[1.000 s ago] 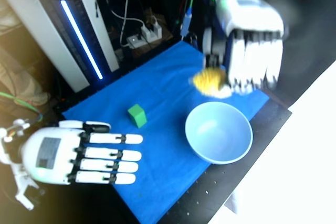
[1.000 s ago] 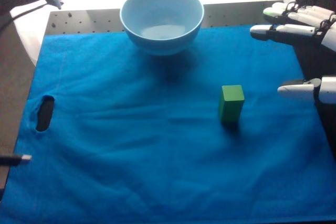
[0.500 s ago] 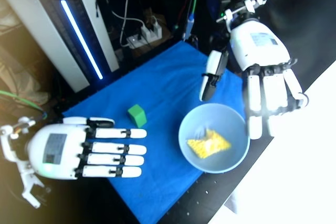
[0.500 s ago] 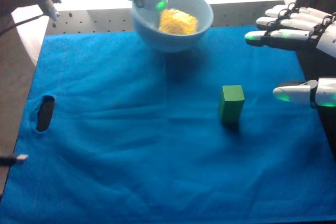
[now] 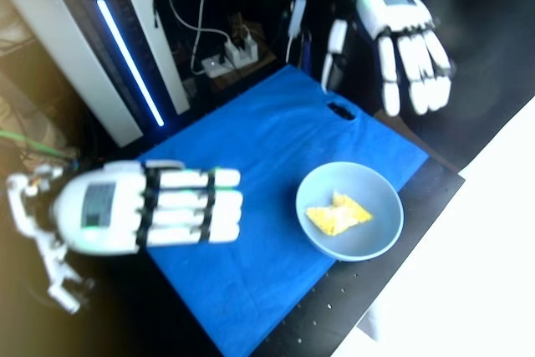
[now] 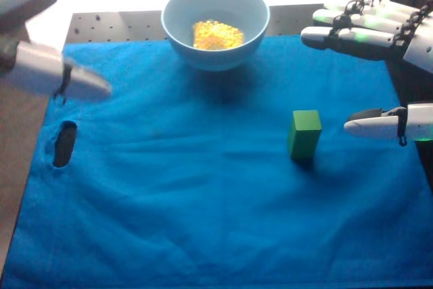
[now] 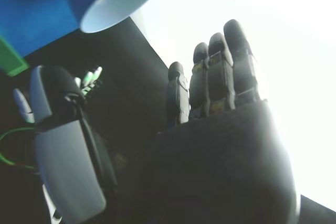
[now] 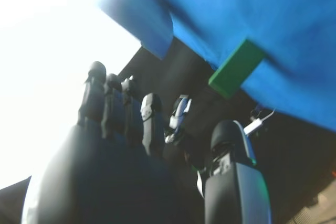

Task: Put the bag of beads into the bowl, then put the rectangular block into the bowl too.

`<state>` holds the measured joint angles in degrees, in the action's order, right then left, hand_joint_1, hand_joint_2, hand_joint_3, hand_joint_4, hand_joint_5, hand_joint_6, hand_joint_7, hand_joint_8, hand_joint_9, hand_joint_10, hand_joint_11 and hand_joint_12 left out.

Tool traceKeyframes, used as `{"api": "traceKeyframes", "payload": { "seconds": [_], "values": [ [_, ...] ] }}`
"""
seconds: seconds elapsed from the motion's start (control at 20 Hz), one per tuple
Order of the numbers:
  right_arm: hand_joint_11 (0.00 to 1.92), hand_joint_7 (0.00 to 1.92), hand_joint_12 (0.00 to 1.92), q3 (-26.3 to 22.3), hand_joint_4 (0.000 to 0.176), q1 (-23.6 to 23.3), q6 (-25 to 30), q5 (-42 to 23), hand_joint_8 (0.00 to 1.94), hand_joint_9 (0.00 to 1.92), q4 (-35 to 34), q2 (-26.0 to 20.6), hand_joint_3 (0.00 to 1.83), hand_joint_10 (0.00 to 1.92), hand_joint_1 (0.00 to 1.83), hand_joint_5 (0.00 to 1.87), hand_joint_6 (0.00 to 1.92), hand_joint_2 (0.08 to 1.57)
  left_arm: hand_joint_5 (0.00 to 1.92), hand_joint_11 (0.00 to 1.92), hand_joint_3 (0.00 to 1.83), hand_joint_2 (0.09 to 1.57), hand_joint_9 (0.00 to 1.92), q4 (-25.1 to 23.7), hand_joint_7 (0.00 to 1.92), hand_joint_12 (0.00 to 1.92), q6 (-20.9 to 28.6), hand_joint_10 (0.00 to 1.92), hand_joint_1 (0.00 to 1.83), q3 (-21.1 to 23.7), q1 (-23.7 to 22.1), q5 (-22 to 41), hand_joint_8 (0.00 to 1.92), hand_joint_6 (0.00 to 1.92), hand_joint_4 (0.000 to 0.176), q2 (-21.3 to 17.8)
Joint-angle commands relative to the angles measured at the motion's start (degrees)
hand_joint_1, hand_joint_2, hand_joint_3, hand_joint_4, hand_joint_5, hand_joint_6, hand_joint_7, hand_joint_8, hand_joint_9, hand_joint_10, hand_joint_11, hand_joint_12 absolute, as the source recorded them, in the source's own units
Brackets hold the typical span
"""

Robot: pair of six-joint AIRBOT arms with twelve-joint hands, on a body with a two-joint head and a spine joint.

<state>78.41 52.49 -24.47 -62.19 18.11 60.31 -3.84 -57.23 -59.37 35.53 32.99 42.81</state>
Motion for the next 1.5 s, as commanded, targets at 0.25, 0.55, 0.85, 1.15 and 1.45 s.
{"api": "traceKeyframes", "payload": {
  "seconds": [0.25, 0.55, 0.85, 1.15, 1.45],
  "values": [
    [0.19, 0.2, 0.12, 0.81, 0.086, -1.24, 0.07, -4.34, 0.01, 0.17, 0.3, 3.22, 0.0, 0.02, 0.6, 0.3, 0.0, 0.99, 0.09, 0.0, 0.0, 0.84, 0.05, 6.39, 0.09, 0.2, 0.69, 0.0, 0.89, 6.57, 10.84, 20.69, 0.0, 0.0, 0.08, -4.79],
    [0.1, 0.21, 0.09, 3.92, 0.171, -3.13, 0.07, 0.66, 0.0, 0.15, 2.42, 7.52, 0.0, 0.0, 0.58, 0.31, 0.0, 0.95, 0.07, 0.0, 0.0, 0.89, 0.0, 7.1, 0.04, 0.18, 1.5, 0.0, 0.86, 6.75, 12.34, 21.76, 0.0, 0.0, 0.071, -3.25],
    [0.27, 0.39, 0.23, 8.86, 0.088, -3.56, 0.07, 3.86, 0.0, 0.34, 3.48, 12.83, 0.0, 0.01, 0.7, 0.46, 0.0, 1.0, 0.04, 0.0, 0.0, 0.89, 0.0, 7.76, 0.06, 0.27, 1.84, 0.0, 0.81, 6.43, 13.22, 20.98, 0.0, 0.0, 0.121, -1.96],
    [0.39, 0.76, 0.96, 9.41, 0.0, -3.59, 0.07, 4.36, 0.01, 0.74, 3.47, 13.39, 0.0, 0.02, 0.81, 0.69, 0.0, 1.03, 0.05, 0.0, 0.0, 0.9, 0.0, 7.76, 0.06, 0.0, 2.58, 0.0, 0.9, 6.22, 13.65, 20.14, 0.01, 0.0, 0.079, -1.42],
    [0.62, 0.95, 1.83, 9.46, 0.168, -3.79, 0.07, 4.35, 1.05, 0.81, 3.44, 13.33, 0.0, 1.46, 1.0, 0.98, 0.93, 1.11, 0.07, 0.0, 0.0, 0.89, 0.0, 7.76, 0.07, 0.0, 3.01, 0.0, 0.91, 6.09, 14.11, 19.88, 0.0, 0.01, 0.09, -1.14]
  ]
}}
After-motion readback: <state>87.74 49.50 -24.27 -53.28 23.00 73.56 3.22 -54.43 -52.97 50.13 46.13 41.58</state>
